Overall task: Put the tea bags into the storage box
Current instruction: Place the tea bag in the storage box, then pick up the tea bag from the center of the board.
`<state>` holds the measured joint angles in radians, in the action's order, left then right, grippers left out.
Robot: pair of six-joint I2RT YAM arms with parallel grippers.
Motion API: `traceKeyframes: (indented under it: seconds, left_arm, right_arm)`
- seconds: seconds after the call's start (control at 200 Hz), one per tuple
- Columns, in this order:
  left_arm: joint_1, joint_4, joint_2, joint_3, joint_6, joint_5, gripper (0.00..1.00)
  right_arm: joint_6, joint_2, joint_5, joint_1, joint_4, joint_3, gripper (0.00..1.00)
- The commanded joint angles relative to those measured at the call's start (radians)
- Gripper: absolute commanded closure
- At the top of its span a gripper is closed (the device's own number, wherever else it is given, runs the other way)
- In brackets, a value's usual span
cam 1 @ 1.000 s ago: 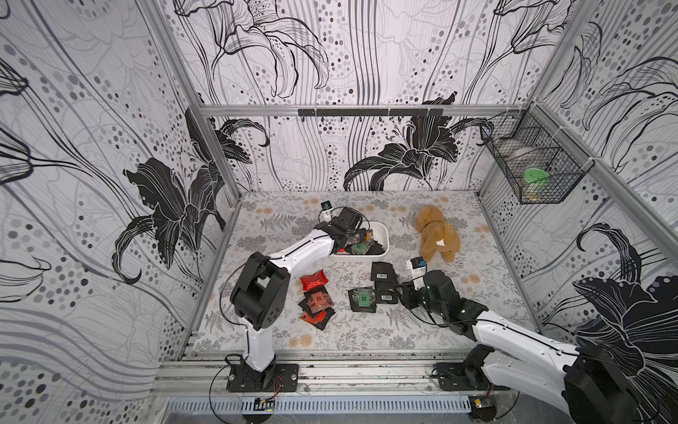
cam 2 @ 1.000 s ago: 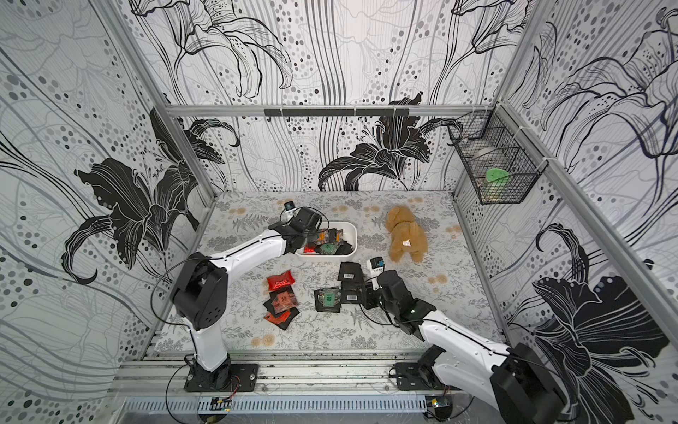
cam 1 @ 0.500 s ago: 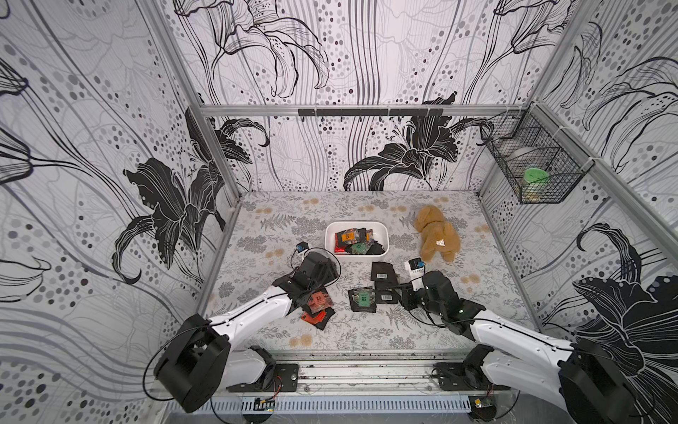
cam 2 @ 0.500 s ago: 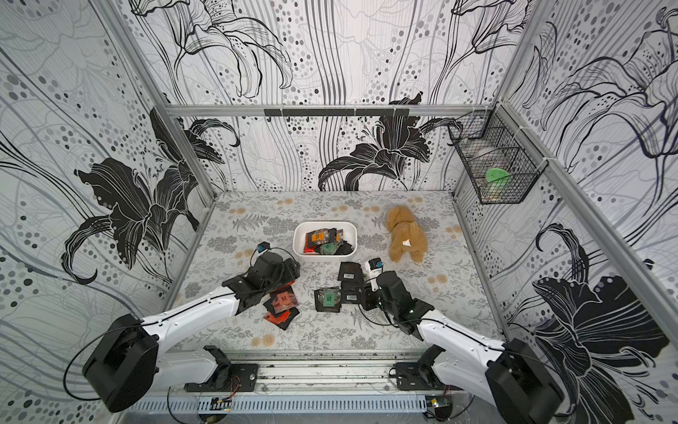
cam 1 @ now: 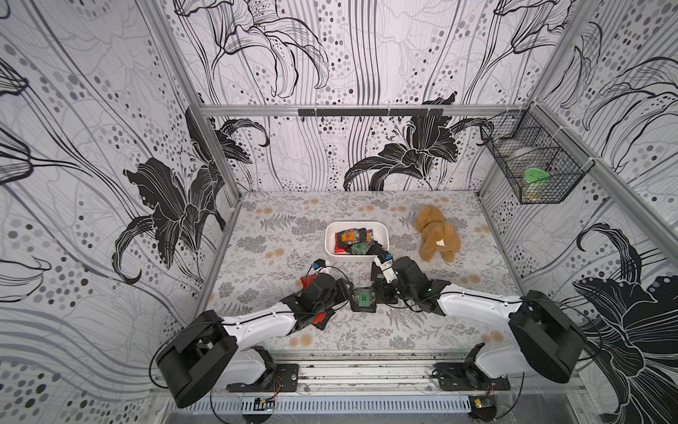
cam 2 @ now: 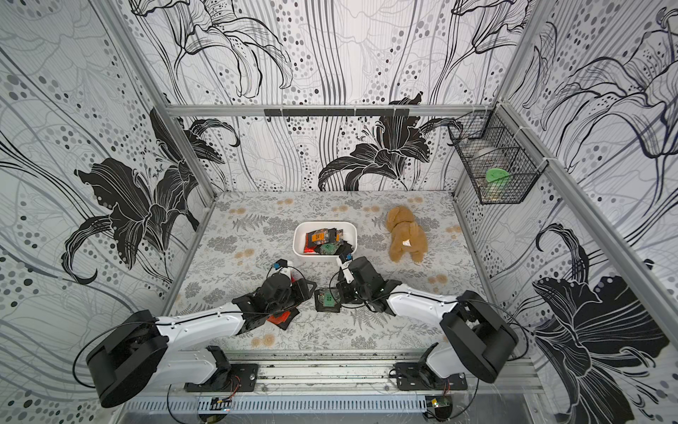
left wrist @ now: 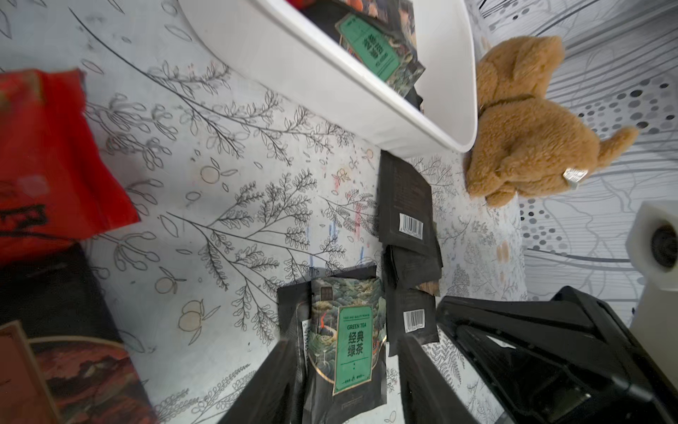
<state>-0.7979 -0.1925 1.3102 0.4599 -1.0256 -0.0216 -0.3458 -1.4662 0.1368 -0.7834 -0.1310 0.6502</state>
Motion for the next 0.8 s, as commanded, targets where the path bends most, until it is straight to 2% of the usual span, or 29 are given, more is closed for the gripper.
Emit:
traceKeyframes:
  seconds: [0.0, 0.255, 0.38, 0.796]
  left_arm:
    - [-0.036, -0.026, 0.042, 0.066, -0.012, -0.023, 0.51]
    - [-0.067, 0.004, 0.111, 0.097, -0.018, -0.059, 0.51]
    - [-0.068, 0.002, 0.117, 0.082, -0.049, -0.113, 0.51]
    - [-0.068, -0.036, 0.191, 0.085, -0.068, -0.087, 0.53]
  right_arm:
    - [0.023, -0.052, -0.011, -0.033, 0.047, 0.042, 0.94]
    - [0.019, -0.077, -0.099, -0.053, 0.1, 0.049, 0.98]
    - [0.015, -0.087, -0.108, -0.053, 0.109, 0.049, 0.99]
    - [0.017, -0.135, -0.112, -0.062, 0.13, 0.068, 1.0]
